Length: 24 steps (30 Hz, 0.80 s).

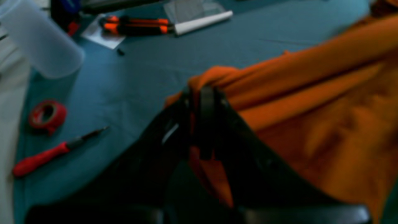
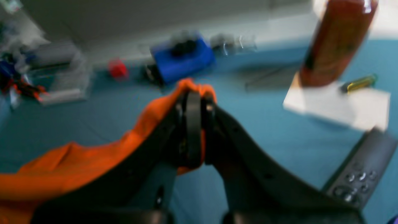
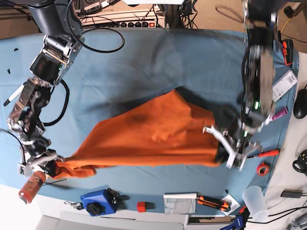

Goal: Layout the t-shirt on the table in an organized manner, then fold the t-shirt properly
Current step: 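Pull the shirt apart between both grippers and lay it flat, then release the shirt with both grippers and lift them away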

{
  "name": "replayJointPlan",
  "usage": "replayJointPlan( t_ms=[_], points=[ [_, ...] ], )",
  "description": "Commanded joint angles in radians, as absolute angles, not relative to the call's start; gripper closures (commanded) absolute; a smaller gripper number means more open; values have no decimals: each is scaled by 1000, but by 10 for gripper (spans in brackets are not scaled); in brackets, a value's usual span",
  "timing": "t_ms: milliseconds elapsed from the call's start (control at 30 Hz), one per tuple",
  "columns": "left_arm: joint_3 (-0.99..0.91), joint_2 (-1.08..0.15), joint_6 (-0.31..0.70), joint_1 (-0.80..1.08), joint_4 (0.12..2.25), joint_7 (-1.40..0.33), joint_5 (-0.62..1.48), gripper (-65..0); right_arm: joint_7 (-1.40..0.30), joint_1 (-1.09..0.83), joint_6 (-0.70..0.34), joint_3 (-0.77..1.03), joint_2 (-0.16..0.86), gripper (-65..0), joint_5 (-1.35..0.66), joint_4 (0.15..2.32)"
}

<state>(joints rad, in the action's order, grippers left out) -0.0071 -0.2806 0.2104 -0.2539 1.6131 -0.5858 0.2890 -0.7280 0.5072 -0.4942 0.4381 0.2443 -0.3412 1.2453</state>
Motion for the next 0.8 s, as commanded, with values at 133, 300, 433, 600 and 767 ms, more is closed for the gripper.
replayJointPlan(
  t_ms=[133, 300, 433, 600, 767],
  points=[
    [89, -279, 202, -500, 1409, -648, 292, -225, -641, 624, -454, 440, 266, 0, -313, 1150],
    [94, -249, 104, -612, 1402, -856, 293, -320, -657, 640, -559, 440, 266, -53, -320, 1151],
    [94, -250, 102, -646, 1453, -982, 293, -320, -697, 640, -595, 440, 270, -162, -361, 1152],
    [94, -250, 120, -596, 1490, -1081, 346, -320, -776, 640, -595, 440, 307, -162, -470, 1152],
    [94, -250, 158, -475, 1489, -1059, 397, -320, -847, 634, -596, 440, 347, -162, -482, 1152]
  ],
)
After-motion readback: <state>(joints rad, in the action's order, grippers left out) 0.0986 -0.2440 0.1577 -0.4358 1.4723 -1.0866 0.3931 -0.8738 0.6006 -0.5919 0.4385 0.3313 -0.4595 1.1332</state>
